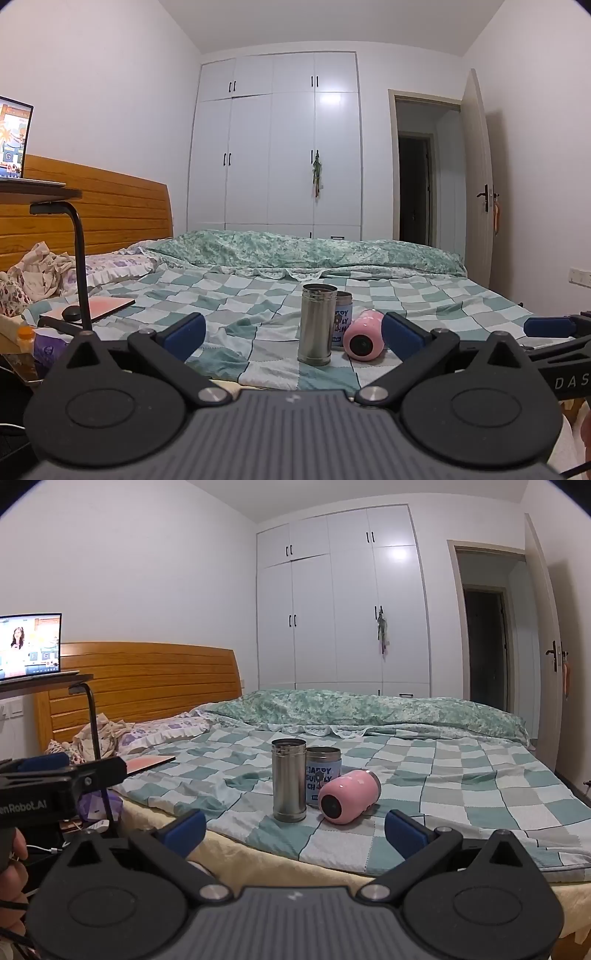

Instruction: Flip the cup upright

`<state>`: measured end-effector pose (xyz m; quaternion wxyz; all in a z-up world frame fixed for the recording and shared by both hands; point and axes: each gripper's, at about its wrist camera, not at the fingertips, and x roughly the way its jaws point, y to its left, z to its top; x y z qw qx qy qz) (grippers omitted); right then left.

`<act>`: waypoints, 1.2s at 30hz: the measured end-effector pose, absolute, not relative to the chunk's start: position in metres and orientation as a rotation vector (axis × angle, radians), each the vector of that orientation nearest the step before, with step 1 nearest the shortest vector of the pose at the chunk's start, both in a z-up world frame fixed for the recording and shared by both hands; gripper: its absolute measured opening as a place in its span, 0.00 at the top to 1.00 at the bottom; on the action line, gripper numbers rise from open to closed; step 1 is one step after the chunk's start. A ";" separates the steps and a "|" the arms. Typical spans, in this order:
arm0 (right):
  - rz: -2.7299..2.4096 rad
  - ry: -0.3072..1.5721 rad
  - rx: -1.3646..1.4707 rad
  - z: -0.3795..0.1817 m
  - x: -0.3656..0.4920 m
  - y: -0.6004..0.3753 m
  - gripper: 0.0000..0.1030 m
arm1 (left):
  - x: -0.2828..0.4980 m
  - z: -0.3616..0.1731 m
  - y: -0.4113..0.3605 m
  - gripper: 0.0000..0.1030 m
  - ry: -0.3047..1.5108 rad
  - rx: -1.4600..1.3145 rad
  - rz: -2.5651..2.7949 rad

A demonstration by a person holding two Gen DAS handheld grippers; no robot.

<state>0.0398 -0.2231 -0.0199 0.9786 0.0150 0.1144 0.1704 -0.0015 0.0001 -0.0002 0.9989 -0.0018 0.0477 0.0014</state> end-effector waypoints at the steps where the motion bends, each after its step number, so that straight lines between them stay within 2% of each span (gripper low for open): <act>1: 0.344 0.231 0.030 -0.020 0.040 -0.223 0.00 | -0.002 -0.001 0.000 0.00 0.095 -0.003 0.002; 36: 0.341 0.226 0.018 -0.019 0.040 -0.223 0.00 | 0.001 -0.001 0.001 0.00 0.098 -0.009 0.005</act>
